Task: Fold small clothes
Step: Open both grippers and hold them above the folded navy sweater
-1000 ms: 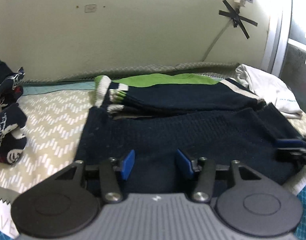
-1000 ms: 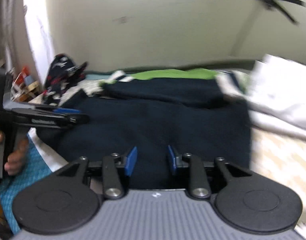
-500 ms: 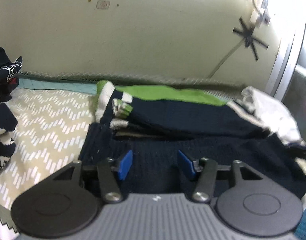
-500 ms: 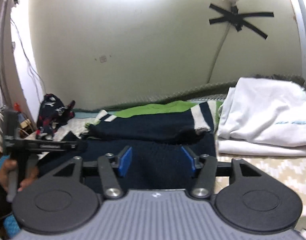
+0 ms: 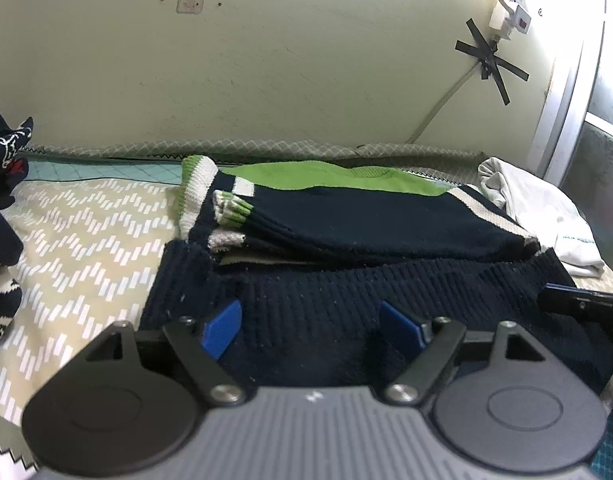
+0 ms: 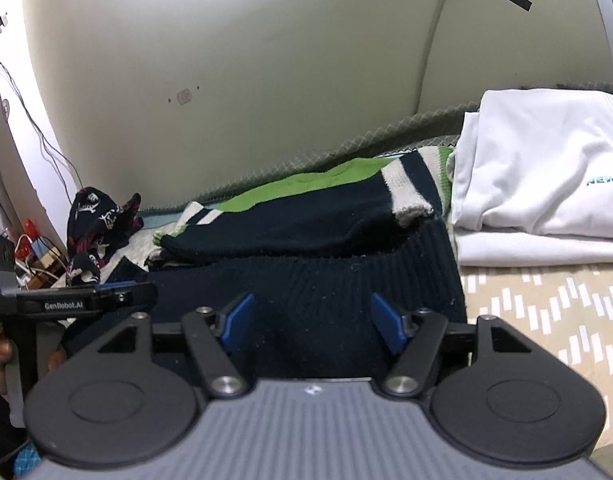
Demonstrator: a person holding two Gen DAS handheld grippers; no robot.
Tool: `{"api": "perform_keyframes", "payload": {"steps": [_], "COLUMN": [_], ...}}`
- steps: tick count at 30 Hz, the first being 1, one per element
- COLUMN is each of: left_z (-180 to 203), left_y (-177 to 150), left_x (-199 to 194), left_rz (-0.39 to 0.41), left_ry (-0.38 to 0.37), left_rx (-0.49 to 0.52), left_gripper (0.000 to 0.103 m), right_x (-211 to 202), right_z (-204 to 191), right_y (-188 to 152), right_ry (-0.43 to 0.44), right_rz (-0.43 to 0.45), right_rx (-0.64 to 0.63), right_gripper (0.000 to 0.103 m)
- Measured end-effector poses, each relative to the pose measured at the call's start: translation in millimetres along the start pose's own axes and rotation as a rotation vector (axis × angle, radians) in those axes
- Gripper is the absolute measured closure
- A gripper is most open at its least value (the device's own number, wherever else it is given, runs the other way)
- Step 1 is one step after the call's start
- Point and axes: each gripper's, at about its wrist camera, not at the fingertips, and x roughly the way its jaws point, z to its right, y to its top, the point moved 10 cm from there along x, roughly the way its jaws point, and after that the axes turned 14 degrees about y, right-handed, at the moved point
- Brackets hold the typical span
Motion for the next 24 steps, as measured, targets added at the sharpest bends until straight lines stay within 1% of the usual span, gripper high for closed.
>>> {"api": "perform_keyframes", "payload": {"steps": [1, 3, 5, 8, 16, 22, 24], "left_z": [0.1, 1.1, 2.1, 5.6, 9.3, 16.7, 15.5], "left_y": [-0.2, -0.7, -1.2, -2.8, -6.0, -11.3, -10.9], "left_x": [0.3, 1.2, 1.9, 3.3, 4.2, 4.7, 4.1], "left_rz": [-0.003, -0.011, -0.018, -0.036, -0.04, -0.053, -0.052], "left_ry": [-0.002, -0.012, -0.013, -0.036, -0.016, 0.027, 0.016], "left_rx": [0.001, 0.005, 0.008, 0.021, 0.052, 0.152, 0.147], "left_gripper": [0.022, 0.015, 0.012, 0.0, 0.0, 0.0, 0.0], "right_x": [-0.2, -0.7, -1.8, -2.2, -2.6, -2.7, -2.7], "right_z": [-0.1, -0.1, -0.3, -0.3, -0.6, -0.5, -0.5], "right_y": [0.0, 0.0, 0.7, 1.1, 1.0, 1.1, 1.1], "right_ry": [0.001, 0.003, 0.004, 0.005, 0.004, 0.004, 0.004], "right_rz": [0.002, 0.003, 0.003, 0.004, 0.006, 0.006, 0.006], "right_rx": [0.002, 0.005, 0.003, 0.005, 0.005, 0.004, 0.004], "right_gripper": [0.042, 0.042, 0.042, 0.042, 0.042, 0.042, 0.042]}}
